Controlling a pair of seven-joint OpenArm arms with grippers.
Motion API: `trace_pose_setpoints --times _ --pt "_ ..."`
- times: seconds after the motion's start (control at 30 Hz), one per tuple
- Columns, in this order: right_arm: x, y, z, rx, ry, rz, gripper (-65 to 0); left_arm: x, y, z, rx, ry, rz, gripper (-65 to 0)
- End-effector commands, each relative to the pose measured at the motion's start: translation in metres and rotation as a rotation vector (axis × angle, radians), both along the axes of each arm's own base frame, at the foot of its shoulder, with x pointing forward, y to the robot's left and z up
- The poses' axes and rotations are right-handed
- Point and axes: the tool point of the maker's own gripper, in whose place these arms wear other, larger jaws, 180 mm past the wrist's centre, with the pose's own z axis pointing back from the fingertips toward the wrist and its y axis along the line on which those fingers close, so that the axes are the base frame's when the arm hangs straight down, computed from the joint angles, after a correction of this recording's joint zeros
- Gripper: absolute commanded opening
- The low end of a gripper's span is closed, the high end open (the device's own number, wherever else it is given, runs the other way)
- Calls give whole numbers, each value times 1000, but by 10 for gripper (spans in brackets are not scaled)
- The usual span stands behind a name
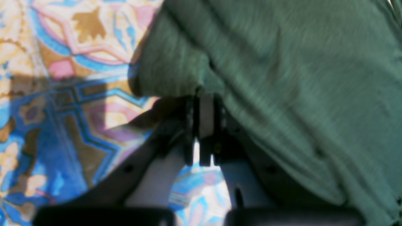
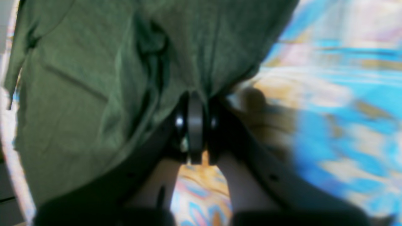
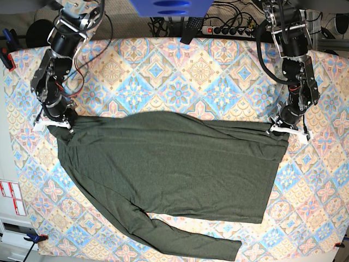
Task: Fold the T-shirt properly
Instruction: 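Pull the shoulder edge back toward the robot with both grippers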
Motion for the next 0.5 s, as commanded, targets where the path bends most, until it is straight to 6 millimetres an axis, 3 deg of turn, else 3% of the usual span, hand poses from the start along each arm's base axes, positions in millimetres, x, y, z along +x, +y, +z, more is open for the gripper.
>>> trace_pose_setpoints --times 0.0,0.13,0.47 --pt "10 -15 21 -48 -64 -9 -647 10 9 18 31 -56 1 -650" --pt "-14 -20 21 -90 -42 3 -647 -12 19 21 86 -45 -20 -650" --pt "-61 -21 24 -146 35 63 -647 -81 17 25 172 5 -90 -650"
